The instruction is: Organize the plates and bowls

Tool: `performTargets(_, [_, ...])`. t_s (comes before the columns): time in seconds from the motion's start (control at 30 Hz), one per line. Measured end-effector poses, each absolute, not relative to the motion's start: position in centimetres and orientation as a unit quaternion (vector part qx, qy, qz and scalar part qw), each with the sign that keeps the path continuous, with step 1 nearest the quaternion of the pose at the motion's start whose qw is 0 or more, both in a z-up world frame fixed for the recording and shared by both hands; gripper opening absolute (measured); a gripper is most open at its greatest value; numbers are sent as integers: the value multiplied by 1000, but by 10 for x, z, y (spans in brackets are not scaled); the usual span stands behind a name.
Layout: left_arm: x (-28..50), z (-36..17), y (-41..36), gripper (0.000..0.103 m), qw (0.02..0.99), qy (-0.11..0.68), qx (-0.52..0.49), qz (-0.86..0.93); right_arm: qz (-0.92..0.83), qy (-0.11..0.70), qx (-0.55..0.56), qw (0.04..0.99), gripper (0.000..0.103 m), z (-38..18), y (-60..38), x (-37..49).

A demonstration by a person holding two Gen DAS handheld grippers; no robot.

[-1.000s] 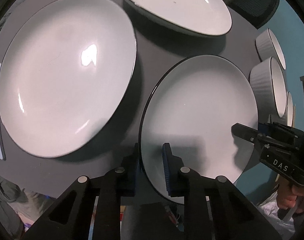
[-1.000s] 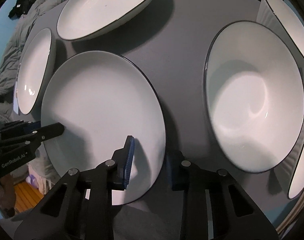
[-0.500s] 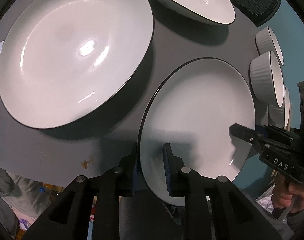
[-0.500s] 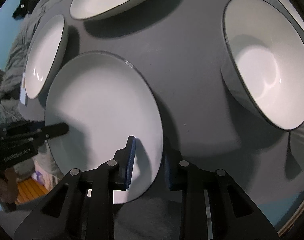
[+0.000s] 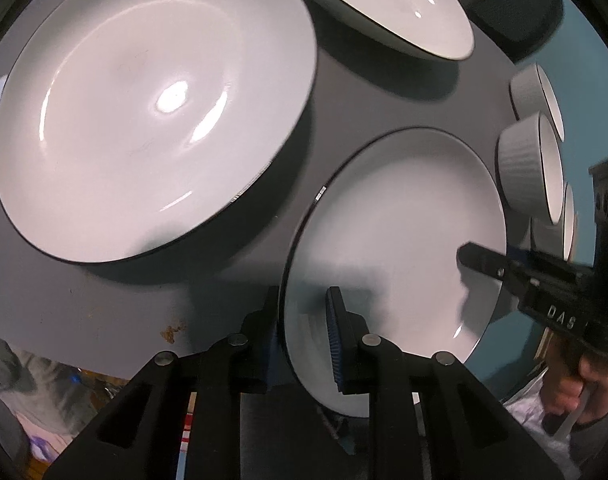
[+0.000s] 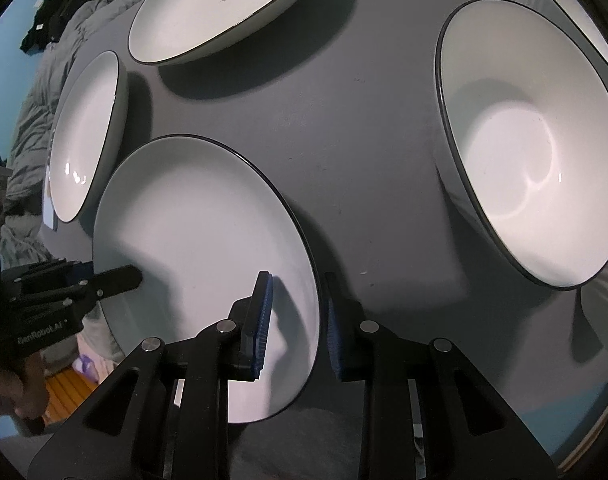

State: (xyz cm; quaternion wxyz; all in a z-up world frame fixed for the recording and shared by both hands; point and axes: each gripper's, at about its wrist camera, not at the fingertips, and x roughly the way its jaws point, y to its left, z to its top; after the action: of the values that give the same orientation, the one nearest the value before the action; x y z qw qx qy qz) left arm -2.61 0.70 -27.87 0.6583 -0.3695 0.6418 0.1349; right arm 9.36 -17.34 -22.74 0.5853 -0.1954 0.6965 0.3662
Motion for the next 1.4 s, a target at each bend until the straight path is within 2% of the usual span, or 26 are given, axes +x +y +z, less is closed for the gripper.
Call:
performTargets(0.4, [-27,-271,12,21,649,652,-366,141,362,709,-189,574,21,-230,-174,100])
performTargets(0.73, [-19,-242,27,21,658,649,-357,137,360,706,-191,579,20,-205,-163,105])
performTargets(1.03, [12,-219,59,22,680,636,-339,138,367,692,-195,590,20,-185,-139,126])
performTargets(1.4, [56,-215,106,23,694,619,-333,159,376,676,-191,604,19,-181,-88,168])
